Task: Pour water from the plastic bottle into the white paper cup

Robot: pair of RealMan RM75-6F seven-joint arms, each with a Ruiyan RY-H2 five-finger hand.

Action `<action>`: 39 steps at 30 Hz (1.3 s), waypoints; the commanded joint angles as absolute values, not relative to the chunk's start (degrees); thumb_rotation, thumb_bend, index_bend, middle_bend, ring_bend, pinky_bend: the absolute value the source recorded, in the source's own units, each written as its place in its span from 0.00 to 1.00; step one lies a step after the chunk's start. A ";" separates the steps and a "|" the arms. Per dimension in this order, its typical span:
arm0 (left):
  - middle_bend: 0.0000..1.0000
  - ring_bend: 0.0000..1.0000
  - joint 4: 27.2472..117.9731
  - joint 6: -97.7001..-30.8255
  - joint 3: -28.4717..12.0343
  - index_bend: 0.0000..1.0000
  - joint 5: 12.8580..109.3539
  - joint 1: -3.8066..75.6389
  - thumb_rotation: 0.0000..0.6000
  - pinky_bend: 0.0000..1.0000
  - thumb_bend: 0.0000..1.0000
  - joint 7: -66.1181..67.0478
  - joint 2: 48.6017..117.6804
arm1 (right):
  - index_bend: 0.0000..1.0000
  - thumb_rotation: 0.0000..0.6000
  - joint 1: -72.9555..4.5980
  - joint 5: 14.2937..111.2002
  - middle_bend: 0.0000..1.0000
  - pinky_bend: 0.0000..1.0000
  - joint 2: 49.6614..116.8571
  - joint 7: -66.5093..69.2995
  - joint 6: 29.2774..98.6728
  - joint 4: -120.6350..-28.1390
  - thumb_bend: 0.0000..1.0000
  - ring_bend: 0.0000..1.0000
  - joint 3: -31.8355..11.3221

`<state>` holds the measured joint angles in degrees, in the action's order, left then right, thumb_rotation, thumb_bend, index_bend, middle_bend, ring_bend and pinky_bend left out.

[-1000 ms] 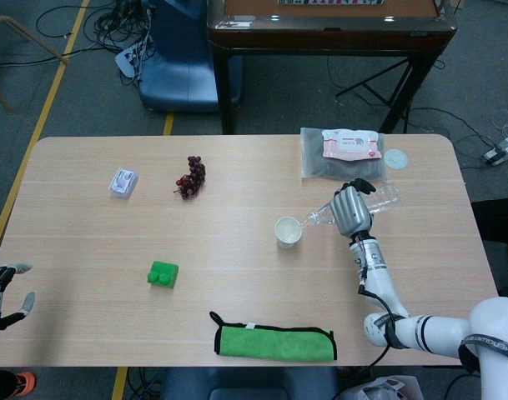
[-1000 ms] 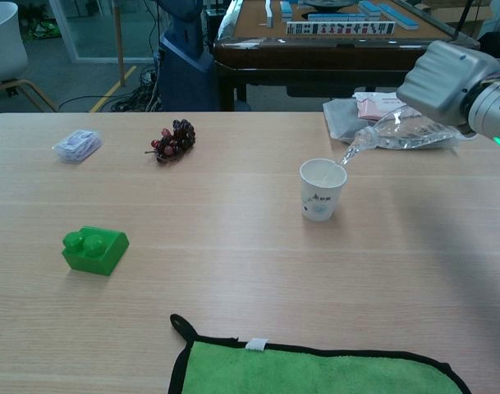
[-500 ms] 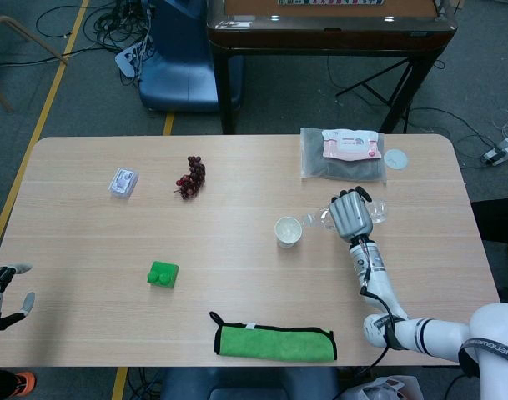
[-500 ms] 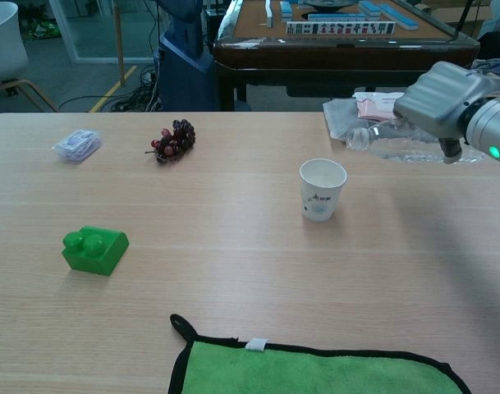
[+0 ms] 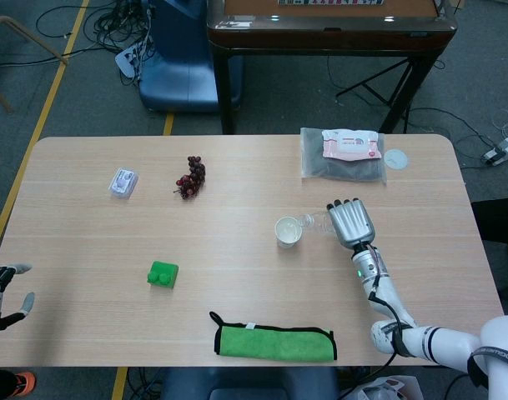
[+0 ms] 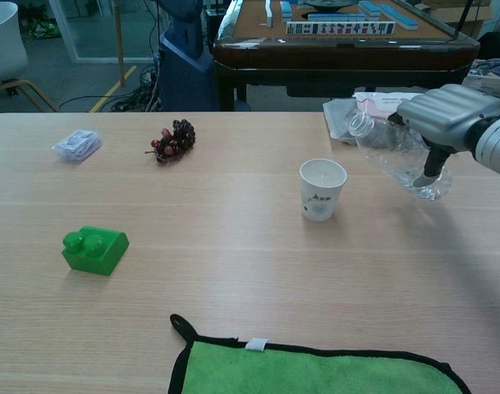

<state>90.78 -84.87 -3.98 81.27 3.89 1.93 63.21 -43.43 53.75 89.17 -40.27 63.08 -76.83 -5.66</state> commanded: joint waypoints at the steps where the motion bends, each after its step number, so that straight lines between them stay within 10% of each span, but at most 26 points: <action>1: 0.35 0.38 90.83 -84.80 -3.97 0.32 81.27 3.94 1.00 0.55 0.32 2.00 63.26 | 0.57 1.00 -39.78 60.35 0.59 0.55 88.88 -27.76 62.57 -75.53 0.38 0.50 -6.11; 39: 0.35 0.38 91.28 -84.41 -3.66 0.32 81.38 3.99 1.00 0.55 0.32 2.11 63.14 | 0.49 1.00 -33.83 81.95 0.47 0.54 100.58 35.72 61.69 -47.33 0.31 0.39 -5.55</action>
